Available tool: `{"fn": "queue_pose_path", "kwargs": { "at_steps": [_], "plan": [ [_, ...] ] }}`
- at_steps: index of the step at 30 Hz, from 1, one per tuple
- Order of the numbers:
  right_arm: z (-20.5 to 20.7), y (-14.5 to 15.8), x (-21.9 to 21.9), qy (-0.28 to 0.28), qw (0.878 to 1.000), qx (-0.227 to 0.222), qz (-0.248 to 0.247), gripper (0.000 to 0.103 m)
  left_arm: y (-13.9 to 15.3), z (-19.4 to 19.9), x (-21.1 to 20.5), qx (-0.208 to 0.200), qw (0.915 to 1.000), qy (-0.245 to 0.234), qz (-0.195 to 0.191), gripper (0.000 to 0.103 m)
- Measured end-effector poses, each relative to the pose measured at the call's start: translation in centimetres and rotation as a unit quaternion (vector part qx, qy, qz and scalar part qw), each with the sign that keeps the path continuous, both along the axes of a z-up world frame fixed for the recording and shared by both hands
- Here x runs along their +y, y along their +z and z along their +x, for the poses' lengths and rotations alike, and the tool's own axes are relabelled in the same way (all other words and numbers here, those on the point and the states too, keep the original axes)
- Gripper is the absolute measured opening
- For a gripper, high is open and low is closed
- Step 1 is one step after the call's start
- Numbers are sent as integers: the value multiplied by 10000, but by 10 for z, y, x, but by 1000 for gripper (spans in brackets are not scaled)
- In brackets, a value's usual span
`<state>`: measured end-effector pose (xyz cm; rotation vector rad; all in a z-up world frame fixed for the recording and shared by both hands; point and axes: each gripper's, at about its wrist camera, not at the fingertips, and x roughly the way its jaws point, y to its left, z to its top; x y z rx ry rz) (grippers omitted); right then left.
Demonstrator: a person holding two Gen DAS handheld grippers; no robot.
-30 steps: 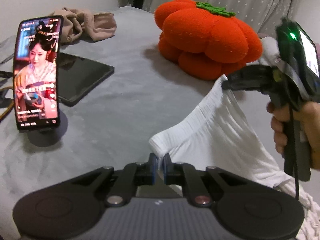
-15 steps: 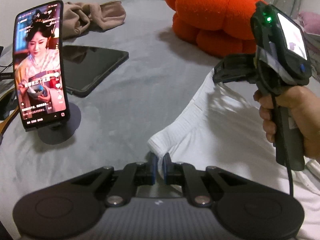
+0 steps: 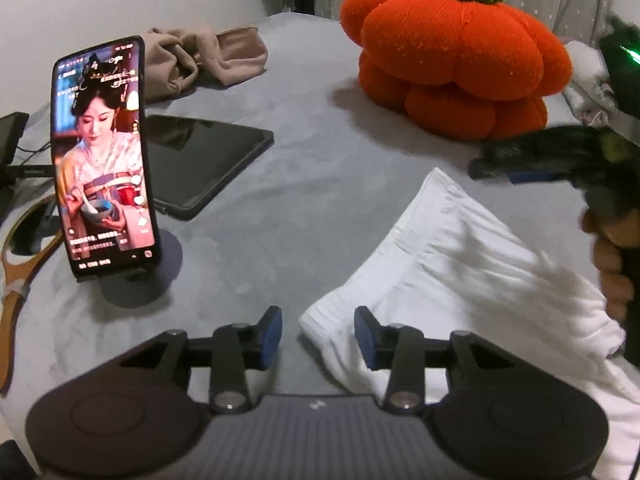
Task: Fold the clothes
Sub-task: 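Lower the garment flat onto the bed and open both grippers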
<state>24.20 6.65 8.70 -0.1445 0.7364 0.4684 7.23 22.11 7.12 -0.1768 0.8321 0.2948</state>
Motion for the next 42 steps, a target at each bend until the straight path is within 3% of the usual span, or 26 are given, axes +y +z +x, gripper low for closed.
{"fn": "queue_pose_path", "kwargs": {
  "at_steps": [16, 34, 42],
  "plan": [
    [-49, 14, -118, -746, 9967, 185, -265, 49, 8, 2, -41, -146, 9978, -553, -333, 45],
    [-93, 12, -250, -1669, 9845, 485, -215, 49, 3, 21, -135, 47, 9845, -1643, -616, 52],
    [-119, 6, -309, -2138, 9730, 752, 430, 49, -6, 30, -178, 107, 9765, -2098, -475, 54]
  ]
}}
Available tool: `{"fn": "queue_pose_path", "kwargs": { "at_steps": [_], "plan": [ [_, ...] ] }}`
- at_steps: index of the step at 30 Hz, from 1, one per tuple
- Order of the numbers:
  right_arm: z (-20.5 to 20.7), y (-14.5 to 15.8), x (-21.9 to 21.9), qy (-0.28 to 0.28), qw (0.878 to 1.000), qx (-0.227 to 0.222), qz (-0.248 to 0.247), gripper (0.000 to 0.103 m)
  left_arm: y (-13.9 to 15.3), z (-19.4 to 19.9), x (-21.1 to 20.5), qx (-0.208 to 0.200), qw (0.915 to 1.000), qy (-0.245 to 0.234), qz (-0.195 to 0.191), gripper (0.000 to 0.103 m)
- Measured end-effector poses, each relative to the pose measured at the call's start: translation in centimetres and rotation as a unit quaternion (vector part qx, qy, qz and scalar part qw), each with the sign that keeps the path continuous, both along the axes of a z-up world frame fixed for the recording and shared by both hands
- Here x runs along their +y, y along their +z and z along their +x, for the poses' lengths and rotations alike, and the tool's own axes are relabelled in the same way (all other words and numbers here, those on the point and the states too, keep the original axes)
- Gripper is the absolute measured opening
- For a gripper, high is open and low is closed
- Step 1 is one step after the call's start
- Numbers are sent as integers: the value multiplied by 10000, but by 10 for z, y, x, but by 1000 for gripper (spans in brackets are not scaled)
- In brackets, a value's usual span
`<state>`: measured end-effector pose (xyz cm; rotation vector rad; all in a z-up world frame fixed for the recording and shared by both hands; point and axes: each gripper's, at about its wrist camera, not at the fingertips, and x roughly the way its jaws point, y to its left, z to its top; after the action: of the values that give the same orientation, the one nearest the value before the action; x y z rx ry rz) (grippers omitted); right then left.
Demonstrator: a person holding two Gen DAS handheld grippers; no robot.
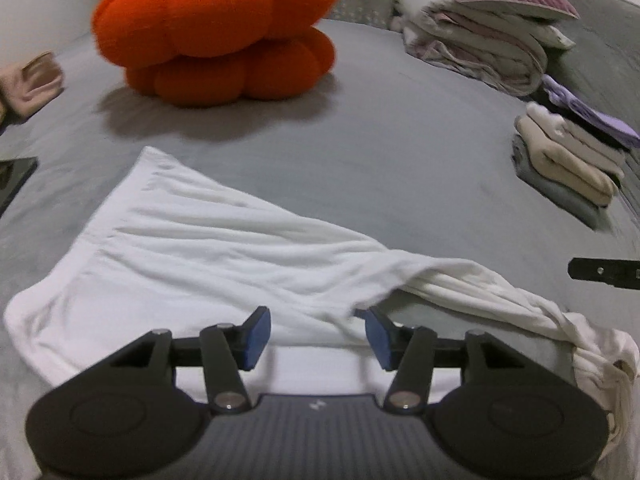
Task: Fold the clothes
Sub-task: 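Lower the garment flat onto the bed and open both grippers, then grasp the garment edge again with the left gripper while the right gripper grasps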
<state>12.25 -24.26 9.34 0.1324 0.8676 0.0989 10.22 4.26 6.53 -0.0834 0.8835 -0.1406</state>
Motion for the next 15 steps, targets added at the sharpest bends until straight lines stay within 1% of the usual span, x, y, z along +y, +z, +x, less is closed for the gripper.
{"fn": "queue_pose_path", "kwargs": {
  "at_steps": [3, 9, 15],
  "plan": [
    [-14, -2, -21, -183, 9997, 7, 134, 49, -2, 2, -13, -84, 9998, -142, 56, 54],
    [-40, -2, -64, -483, 9984, -94, 292, 49, -7, 8, -31, -400, 9985, -344, 108, 53],
    [-62, -5, -98, -641, 9972, 33, 389, 49, -15, 14, -52, -552, 9968, -534, 223, 50]
  ]
}}
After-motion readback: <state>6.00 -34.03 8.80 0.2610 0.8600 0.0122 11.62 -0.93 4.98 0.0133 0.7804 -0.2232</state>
